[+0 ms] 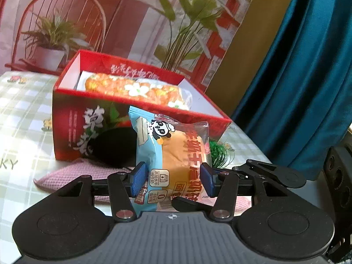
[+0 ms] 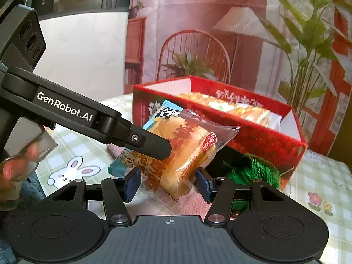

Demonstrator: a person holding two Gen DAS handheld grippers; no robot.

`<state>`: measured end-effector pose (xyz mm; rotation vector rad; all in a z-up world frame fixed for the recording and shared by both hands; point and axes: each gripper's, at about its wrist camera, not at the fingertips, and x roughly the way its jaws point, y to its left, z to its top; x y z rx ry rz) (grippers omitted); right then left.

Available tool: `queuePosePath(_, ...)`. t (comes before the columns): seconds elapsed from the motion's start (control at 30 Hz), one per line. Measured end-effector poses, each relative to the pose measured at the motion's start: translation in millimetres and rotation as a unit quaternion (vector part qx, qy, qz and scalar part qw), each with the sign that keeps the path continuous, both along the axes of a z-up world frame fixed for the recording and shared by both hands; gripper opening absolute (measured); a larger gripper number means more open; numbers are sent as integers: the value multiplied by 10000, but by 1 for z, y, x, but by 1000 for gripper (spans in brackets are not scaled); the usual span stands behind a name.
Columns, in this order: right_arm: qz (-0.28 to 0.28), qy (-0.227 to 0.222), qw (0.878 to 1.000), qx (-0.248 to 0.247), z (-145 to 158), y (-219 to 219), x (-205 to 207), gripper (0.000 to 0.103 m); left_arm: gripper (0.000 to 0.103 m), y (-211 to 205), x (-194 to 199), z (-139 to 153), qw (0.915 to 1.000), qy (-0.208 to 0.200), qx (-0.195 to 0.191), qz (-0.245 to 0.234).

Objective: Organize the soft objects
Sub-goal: 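Grasp the wrapped bread packet with the left gripper while the right grasps it too, then carry the bread packet into the red box and open both grippers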

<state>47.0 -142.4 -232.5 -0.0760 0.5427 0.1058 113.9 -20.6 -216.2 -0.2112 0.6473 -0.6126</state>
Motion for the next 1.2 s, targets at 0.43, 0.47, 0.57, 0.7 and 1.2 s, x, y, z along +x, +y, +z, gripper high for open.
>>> queuePosePath(0.43, 121, -311, 9994, 59, 51, -18, 34, 51, 55, 3, 35, 50, 9993, -375, -29, -7)
queuePosePath(0.47, 134, -354, 9992, 97, 57, -20, 41, 51, 55, 4, 40, 55, 9992, -410, -36, 21)
queuePosePath(0.57, 174, -449, 9987, 155, 69, -26, 61, 51, 55, 6, 55, 68, 9989, -463, -37, 106)
queuePosePath(0.7, 236, -510, 9983, 136, 80, -30, 89, 51, 55, 6, 77, 74, 9984, -514, 46, 217)
queuePosePath(1.2, 267, 102, 9987, 433, 42, -29, 184, 49, 55, 12, 146, 50, 9955, 79, 672, 659)
